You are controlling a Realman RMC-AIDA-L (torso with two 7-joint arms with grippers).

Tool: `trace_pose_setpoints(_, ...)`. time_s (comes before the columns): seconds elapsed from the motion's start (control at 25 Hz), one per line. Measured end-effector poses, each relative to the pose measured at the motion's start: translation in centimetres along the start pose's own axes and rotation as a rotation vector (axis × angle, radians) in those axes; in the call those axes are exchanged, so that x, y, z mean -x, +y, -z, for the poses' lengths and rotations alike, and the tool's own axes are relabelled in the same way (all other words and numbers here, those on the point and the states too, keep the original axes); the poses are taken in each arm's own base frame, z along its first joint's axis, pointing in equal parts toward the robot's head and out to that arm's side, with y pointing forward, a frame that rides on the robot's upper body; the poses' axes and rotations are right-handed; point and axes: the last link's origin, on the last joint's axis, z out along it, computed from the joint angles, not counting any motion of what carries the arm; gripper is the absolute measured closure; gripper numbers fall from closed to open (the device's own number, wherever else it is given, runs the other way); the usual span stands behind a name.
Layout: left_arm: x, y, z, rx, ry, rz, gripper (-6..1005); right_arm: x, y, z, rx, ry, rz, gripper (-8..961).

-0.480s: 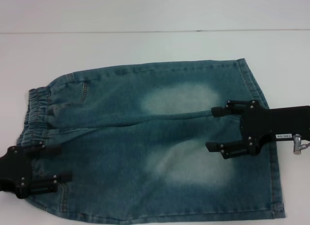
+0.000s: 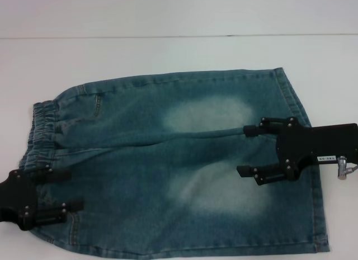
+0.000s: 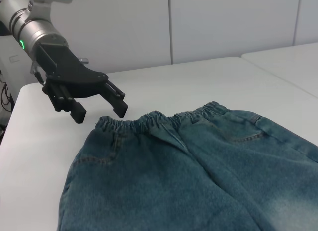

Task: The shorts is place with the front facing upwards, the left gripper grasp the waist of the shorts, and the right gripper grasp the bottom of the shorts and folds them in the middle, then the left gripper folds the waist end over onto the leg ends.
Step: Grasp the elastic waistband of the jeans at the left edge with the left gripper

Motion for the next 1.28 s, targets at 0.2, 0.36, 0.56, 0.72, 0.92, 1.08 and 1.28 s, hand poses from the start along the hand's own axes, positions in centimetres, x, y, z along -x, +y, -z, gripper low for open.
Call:
trace_pose_setpoints(0.2, 0.2, 0.1, 0.0, 0.004, -0.017, 0.012, 202, -0.1, 0.1, 0.0, 0.002, -0.001, -0.003, 22)
trace_pose_setpoints(0.36, 0.1, -0.1, 0.3, -0.01, -0.023, 0.023, 203, -0.3, 0.2, 0.1, -0.001, -0.002, -0.006, 22)
trace_pose_setpoints(0.56, -0.6, -0.7, 1.5, -0.065, -0.041, 0.053, 204, -0.4, 0.2, 0.1, -0.002, -0.003, -0.005, 22)
trace_pose_setpoints(0.72, -1.6, -1.4, 2.5, -0.106, -0.104, 0.11, 205, -0.3, 0.3, 0.2, 0.003, -0.008, 0.006, 21)
trace_pose_setpoints(0.92, -2.3, -2.4, 3.6, -0.191, -0.21, 0.19, 206, 0.0, 0.1, 0.1, 0.003, -0.012, 0.024, 21)
trace_pose_setpoints(1.08, -2.2, -3.2, 3.7, -0.241, -0.332, 0.24, 206, 0.2, 0.0, 0.0, 0.002, -0.011, 0.031, 21)
trace_pose_setpoints(1.28, -2.2, -3.5, 3.5, -0.276, -0.431, 0.249, 205, 0.2, 0.0, 0.0, 0.002, -0.009, 0.028, 22)
